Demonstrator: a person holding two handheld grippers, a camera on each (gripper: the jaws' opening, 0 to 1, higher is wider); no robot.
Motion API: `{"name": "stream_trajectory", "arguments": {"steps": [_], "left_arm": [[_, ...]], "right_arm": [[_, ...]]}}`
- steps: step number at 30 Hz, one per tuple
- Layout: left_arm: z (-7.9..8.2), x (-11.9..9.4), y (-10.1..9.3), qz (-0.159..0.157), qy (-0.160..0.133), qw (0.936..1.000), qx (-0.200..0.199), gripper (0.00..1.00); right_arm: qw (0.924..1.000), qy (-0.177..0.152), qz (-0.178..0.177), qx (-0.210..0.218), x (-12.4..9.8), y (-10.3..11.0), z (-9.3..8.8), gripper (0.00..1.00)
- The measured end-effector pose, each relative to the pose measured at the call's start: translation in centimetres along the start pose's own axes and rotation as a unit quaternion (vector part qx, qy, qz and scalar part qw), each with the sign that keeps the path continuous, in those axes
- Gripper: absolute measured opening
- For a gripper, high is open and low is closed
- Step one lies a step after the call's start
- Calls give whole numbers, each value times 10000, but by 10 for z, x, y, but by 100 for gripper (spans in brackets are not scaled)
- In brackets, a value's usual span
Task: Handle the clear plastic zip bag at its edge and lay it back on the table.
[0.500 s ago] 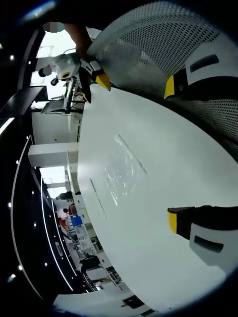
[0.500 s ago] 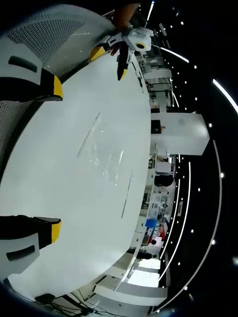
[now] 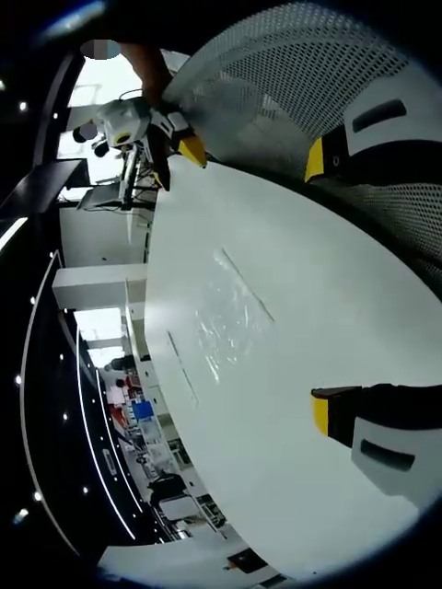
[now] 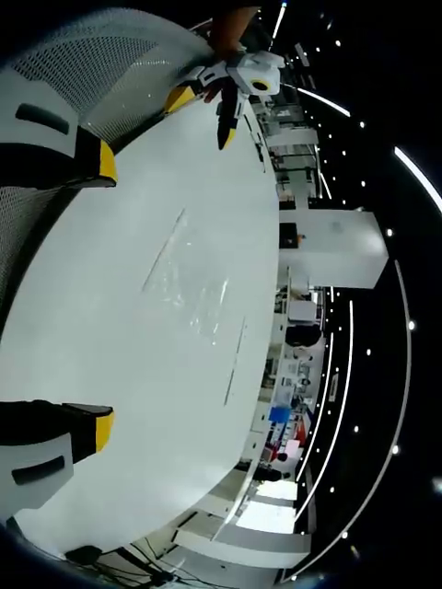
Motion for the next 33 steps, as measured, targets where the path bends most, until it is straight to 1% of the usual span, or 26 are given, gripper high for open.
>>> {"name": "stream_trajectory", "arguments": {"steps": [11, 17, 20, 27, 33], "left_arm": [[3, 0, 2, 73, -124, 9999, -92, 91], [10, 0, 2, 114, -284, 9992, -259, 91], [16, 0, 2, 168, -462, 9981, -368, 91], [19, -2, 8, 324, -662, 9947, -714, 91], [22, -2, 9, 344, -744, 9934, -807, 91]], "right_arm": [[10000, -7, -1, 6, 0, -1, 0, 98], [10000, -88, -14, 30, 0, 0, 3, 99], [9998, -186, -6, 60, 0, 0, 6, 100], [9992, -345, 90, 167, 0, 3, 11, 100], [9989, -408, 113, 199, 1, 2, 11, 100]]}}
Point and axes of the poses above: the point that each gripper's makers call its tool centre point, and the gripper's own axes: x roughly forward along the fingers, y roughly to its left, z roughly out of its top, the point moved 2 cm from there along -x, roughly backward along the fingers, and after that the axes turned 10 degrees about -y, right-handed, at the moved point
